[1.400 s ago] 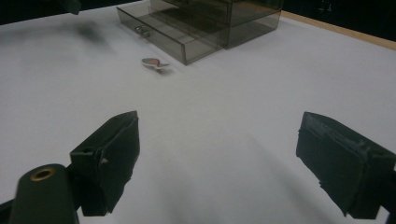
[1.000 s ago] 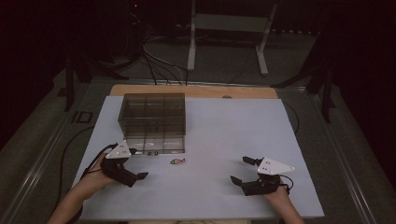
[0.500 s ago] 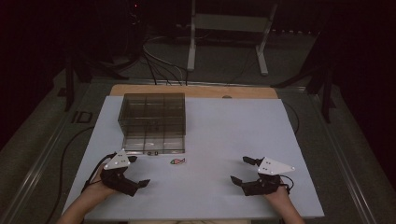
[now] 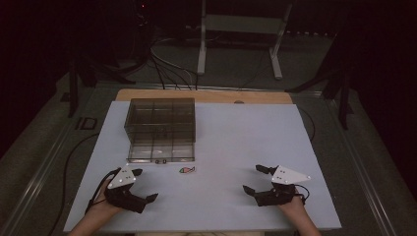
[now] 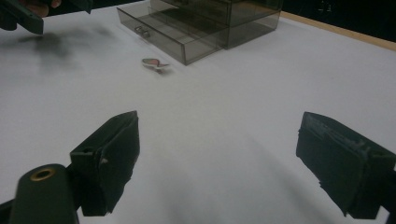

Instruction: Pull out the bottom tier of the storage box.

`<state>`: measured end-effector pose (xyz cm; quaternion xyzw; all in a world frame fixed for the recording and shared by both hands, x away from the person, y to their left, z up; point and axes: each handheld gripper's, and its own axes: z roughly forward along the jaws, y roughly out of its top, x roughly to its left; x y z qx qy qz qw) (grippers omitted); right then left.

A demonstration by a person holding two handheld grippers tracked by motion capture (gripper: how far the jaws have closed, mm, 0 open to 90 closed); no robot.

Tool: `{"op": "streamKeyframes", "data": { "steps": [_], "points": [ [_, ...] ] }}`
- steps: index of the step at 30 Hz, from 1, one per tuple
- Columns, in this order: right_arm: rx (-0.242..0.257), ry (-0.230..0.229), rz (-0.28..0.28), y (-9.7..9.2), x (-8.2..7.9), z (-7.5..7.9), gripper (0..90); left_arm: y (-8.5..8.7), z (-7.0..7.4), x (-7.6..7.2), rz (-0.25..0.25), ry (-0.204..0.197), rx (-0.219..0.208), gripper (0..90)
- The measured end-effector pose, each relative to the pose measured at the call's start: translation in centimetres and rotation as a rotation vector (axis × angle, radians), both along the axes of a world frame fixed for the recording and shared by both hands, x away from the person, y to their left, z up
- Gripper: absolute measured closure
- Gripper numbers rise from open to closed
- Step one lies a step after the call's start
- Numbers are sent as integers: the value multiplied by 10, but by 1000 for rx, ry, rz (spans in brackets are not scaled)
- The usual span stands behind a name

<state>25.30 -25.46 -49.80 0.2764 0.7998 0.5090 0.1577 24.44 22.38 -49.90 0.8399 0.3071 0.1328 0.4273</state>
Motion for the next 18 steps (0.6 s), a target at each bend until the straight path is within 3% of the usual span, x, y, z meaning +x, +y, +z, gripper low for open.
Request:
{"op": "streamKeyframes", "data": {
  "steps": [10, 18],
  "points": [
    [-8, 0, 3, 0, 1, -1, 133, 6, -3, 2, 13, 0, 13, 0],
    [-15, 3, 4, 0, 1, -1, 133, 7, -3, 1, 9, -2, -4, 0]
  ]
}}
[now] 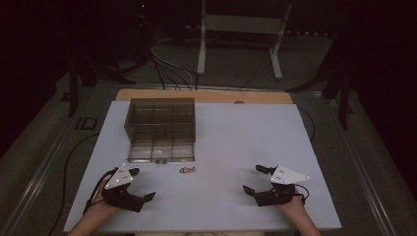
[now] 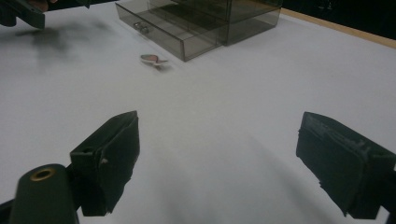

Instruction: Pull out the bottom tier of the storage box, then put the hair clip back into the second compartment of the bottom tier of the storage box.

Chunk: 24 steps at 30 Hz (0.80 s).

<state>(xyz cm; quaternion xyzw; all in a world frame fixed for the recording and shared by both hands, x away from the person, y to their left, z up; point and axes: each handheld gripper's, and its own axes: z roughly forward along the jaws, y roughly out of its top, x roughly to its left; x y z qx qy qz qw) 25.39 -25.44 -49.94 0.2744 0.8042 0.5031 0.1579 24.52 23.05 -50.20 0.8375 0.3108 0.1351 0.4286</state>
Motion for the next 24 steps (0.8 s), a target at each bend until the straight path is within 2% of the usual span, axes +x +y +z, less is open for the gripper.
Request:
{"op": "streamKeyframes", "data": {
  "steps": [8, 18, 22, 24],
  "points": [
    [3, -1, 0, -1, 0, 0, 134, 1, 1, 0, 2, -1, -13, 0],
    [0, 2, 1, 0, 0, 0, 133, -2, 3, -1, -18, 4, -23, 0],
    [1, -2, 1, 0, 0, 0, 133, -4, 6, -1, -39, 7, -23, 0],
    [5, 2, 1, 0, 0, 0, 134, -4, 9, -1, -60, 8, -44, 0]
  ]
}}
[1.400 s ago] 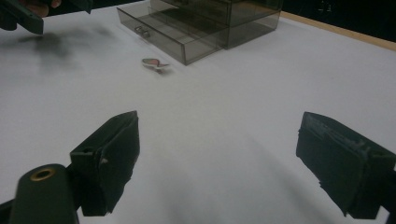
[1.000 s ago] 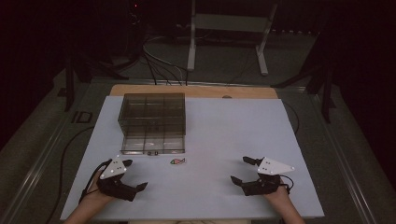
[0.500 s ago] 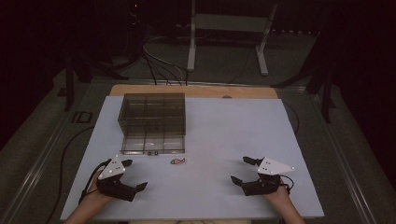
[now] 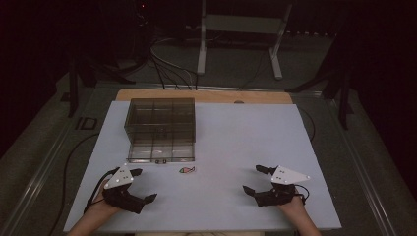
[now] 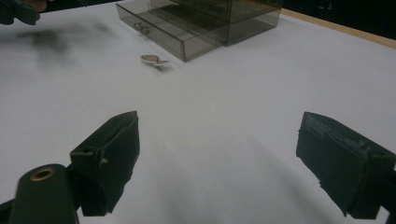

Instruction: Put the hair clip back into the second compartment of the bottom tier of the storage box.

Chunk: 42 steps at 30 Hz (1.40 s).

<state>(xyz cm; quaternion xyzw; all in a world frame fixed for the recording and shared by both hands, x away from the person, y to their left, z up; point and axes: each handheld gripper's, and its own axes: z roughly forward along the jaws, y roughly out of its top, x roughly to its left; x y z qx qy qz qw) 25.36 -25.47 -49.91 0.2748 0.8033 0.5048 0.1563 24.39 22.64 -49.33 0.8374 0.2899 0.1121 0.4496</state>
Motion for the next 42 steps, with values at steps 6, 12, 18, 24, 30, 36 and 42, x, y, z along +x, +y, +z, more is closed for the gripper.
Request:
{"op": "streamKeyframes", "data": {
  "steps": [6, 12, 18, 24, 30, 36, 42],
  "points": [
    [-3, -3, 0, 1, 0, 0, 133, -1, 8, 1, -16, 4, -15, 0],
    [-5, -2, -1, 1, 0, 0, 134, -3, 22, 2, -33, -3, -35, 0],
    [-4, -2, -1, 1, 0, 0, 134, -5, 35, 4, -56, -10, -53, 0],
    [0, -1, -3, 1, 0, 1, 133, -8, 50, 7, -93, -18, -62, 0],
    [1, -1, 1, 1, -1, 1, 133, -12, 63, 10, -130, -39, -42, 0],
    [3, 1, 0, 1, -1, 1, 134, -19, 72, 16, -180, -37, -41, 0],
    [2, 1, 1, 1, -1, 1, 134, -27, 80, 22, -204, -52, -35, 0]
  ]
}}
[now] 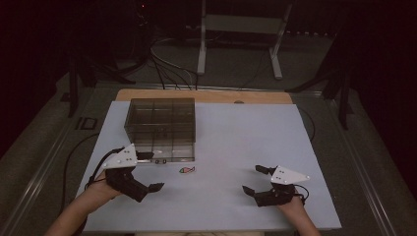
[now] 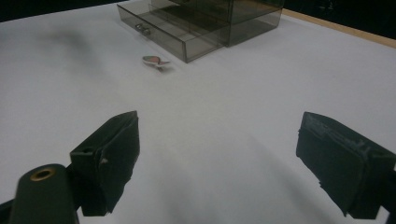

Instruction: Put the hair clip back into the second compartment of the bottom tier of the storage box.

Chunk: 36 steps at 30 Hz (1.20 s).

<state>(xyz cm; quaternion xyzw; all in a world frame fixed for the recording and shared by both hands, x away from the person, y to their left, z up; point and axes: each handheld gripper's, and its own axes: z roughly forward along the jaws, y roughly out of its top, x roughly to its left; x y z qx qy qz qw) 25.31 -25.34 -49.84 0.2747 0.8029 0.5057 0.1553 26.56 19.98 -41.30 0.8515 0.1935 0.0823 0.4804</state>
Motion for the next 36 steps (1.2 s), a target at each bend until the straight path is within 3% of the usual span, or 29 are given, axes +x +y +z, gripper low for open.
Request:
{"op": "streamKeyframes", "data": {
  "steps": [19, 32, 36],
  "points": [
    [3, 5, 6, -1, 0, 0, 133, -40, -10, 26, -76, 5, 33, 0],
    [1, 2, 12, -1, 0, 0, 133, -59, -27, 40, -88, 18, 38, 0],
    [0, 2, 13, -1, 0, 0, 133, -64, -35, 44, -89, 7, 74, 0]
  ]
}}
